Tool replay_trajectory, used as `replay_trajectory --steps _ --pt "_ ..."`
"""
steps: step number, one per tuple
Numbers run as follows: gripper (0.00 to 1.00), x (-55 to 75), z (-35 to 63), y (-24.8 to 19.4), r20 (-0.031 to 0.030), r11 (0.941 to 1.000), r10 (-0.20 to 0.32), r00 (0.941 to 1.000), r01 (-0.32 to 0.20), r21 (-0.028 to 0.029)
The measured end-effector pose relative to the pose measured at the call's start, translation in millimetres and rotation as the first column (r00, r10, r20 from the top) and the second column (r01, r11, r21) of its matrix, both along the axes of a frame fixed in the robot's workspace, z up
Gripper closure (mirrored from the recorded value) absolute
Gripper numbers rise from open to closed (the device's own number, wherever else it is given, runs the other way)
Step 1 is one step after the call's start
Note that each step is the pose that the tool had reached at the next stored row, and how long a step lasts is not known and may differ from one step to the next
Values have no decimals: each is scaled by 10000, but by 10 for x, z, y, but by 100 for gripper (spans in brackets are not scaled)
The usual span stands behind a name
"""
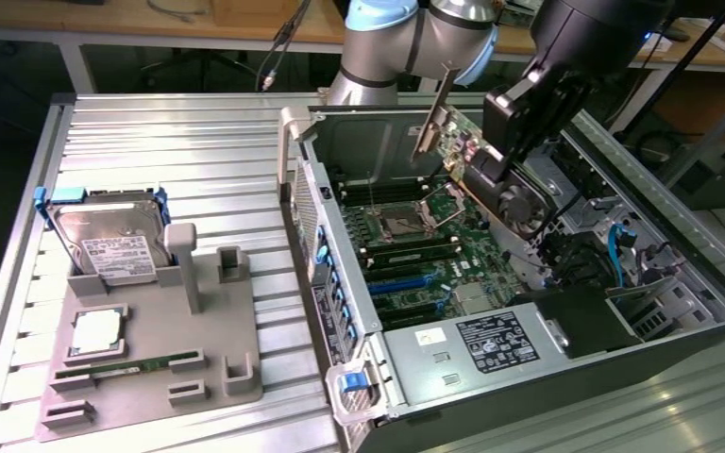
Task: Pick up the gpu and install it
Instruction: 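Insert the gpu into the slot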
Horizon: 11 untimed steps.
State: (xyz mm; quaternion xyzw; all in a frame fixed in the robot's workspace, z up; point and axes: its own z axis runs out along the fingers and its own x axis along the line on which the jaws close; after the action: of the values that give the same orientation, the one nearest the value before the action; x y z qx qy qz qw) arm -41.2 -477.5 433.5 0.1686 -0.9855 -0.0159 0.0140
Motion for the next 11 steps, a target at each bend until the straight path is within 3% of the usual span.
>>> replay_trajectory --steps 11 --pt "73 0 34 0 0 10000 0 10000 0 0"
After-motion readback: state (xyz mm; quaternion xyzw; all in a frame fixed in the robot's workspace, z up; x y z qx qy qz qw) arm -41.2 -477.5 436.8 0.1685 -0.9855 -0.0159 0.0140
